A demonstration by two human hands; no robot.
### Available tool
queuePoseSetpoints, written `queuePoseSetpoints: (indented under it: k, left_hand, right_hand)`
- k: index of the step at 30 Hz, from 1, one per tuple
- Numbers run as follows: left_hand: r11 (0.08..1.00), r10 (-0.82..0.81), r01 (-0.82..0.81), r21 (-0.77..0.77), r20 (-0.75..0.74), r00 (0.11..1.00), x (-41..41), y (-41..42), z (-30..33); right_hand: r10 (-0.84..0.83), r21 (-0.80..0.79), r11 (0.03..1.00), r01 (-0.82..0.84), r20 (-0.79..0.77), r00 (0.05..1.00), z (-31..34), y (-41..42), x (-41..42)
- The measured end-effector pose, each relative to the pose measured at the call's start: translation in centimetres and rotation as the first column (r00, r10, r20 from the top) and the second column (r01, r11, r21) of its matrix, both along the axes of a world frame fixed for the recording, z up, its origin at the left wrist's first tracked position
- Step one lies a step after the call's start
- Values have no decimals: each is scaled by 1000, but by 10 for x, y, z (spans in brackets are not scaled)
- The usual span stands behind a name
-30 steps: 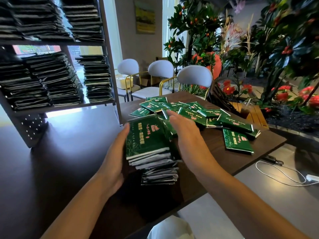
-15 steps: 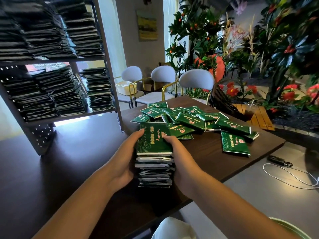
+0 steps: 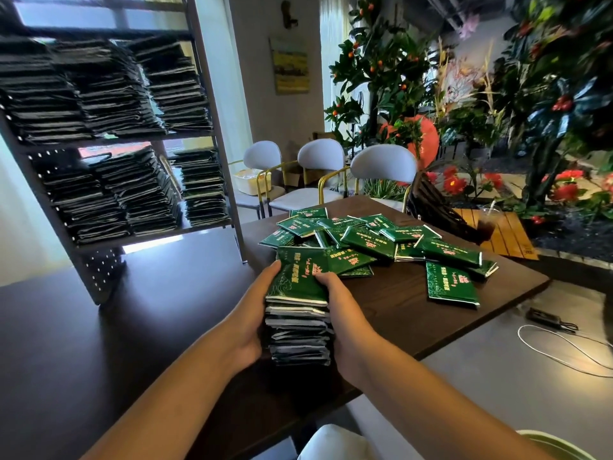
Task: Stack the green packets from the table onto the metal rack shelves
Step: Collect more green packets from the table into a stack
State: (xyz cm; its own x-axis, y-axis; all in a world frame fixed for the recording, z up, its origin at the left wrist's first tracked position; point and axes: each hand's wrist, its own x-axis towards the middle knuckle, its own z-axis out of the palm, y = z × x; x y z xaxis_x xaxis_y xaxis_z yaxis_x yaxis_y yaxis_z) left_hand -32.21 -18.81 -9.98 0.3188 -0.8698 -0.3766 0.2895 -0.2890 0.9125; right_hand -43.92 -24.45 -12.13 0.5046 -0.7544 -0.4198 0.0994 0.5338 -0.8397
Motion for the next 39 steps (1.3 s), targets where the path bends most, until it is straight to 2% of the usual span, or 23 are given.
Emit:
queuePoseSetpoints:
  k: [4,11,16,18,20,22,23,24,26,27,28,29,31,33,35,37,39]
  left_hand:
    - [995,-9,-2,102,115,993,1,5,-6]
    - [998,-28,21,65,118,993,3,7,-4]
    - [993,-60,45,106,144,988,-2,-2,-3]
    - [993,-57,40,110,154,986,-7,-7,-3]
    - [992,-60,42,115,156,986,-10,-11,-1]
    - [993,-61,43,114,154,986,-11,-13,-2]
    - [993,-55,38,111,155,986,-11,-13,-2]
    - [994,-47,30,110,157,987,-10,-12,-3]
    - [995,-41,26,99,153,987,-10,-11,-4]
    - [995,-41,27,95,149,988,-11,-10,-4]
    - [995,-37,23,93,145,989,-11,-10,-4]
    - [995,-33,20,94,142,989,-10,-10,-4]
    - [995,-32,18,94,148,988,-10,-10,-5]
    - [996,-30,16,93,157,987,-8,-12,-6]
    - [995,-33,17,98,165,986,-8,-13,-7]
    - [995,-25,9,99,171,985,-7,-13,-8]
    - [996,-21,5,93,173,985,-7,-12,-9]
  right_hand:
    - [19,-17,1000,-20,-49,999,3,2,0]
    - [71,-55,995,-78,-125,990,10,1,-12]
    - [56,-126,988,-87,-234,971,16,-10,-23]
    - [22,-182,980,-78,-291,957,18,-18,-29]
    - [-65,-354,931,-86,-395,916,19,-31,-40]
    - [-258,-611,770,-183,-561,787,13,-54,-58]
    - [-356,-666,683,-300,-662,659,9,-66,-70]
    - [-439,-650,635,-417,-748,497,4,-77,-81]
    - [-478,-514,669,-537,-851,218,-10,-98,-101]
    - [-436,-436,714,-548,-889,139,-16,-105,-108]
    - [-382,-373,754,-541,-919,100,-19,-107,-111]
    - [-336,-330,782,-529,-938,89,-24,-109,-112]
    - [-321,-312,774,-551,-943,85,-30,-103,-107]
    - [-396,-379,677,-631,-910,122,-30,-84,-98]
    - [-447,-441,542,-715,-872,199,-26,-59,-89]
    - [-411,-417,444,-793,-881,234,-21,-39,-82]
    - [-342,-364,409,-837,-911,229,-17,-29,-80]
